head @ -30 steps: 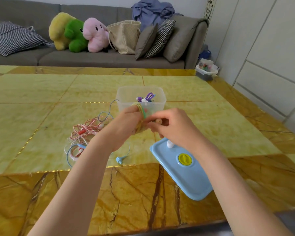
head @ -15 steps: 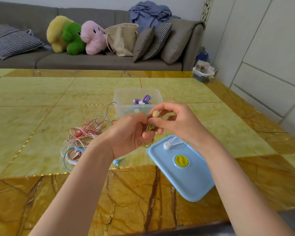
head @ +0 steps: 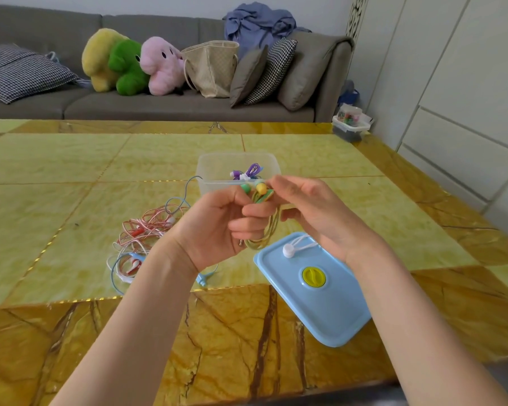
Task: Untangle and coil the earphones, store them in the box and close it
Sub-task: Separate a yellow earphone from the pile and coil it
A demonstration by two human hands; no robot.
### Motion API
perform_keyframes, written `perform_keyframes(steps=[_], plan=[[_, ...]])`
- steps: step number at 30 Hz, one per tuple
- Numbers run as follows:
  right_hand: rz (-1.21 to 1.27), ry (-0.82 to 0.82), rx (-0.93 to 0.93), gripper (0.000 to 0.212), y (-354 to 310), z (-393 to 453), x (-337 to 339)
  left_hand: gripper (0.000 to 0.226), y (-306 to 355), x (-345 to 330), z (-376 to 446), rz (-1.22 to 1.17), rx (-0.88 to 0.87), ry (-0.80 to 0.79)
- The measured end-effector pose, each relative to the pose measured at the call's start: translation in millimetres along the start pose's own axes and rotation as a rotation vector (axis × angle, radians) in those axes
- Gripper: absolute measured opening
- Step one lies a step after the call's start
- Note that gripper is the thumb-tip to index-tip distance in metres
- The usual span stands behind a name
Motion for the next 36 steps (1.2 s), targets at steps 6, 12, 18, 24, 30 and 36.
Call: perform_keyframes(steps=[6,12,18,24,30,36], plan=[[-0.036,-0.017,-0.094,0.018,12.3,-2.1,7.8,0.015,-6.9,22.4,-7.5,0.197,0.13,0.277],[-0.227,0.032,-0.135,0.017,17.9,-1.2,15.8,0.018,-8.8,43.7,-13.6,0.484,0.23,0.496],[-0.238,0.088,-0.196,0.013,27.6,-0.1,25.9,0.019,-9.4,51.8,-14.1,0.656,0.28,0.6],[-0.186,0.125,-0.195,0.01,28.7,0.7,30.3,0.02,-12.0,50.3,-12.3,0.763,0.304,0.643],[0.162,0.128,-0.232,0.01,33.4,-3.2,31.4,0.021,-27.1,20.2,-8.6,0.629,0.334,0.381],[0.309,0.182,-0.275,0.012,41.8,-3.2,26.7,0.015,-24.6,33.0,-3.8,0.901,0.272,0.538]])
Point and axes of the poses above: each hand's wrist, its own z-axis towards the middle knuckle, its own x-axis out of the back of the hand, y = z × x, the point moved 10 cm from there along z, towards the middle knuckle, and after that the axes turned 7 degrees about z, right-handed, at the moved point
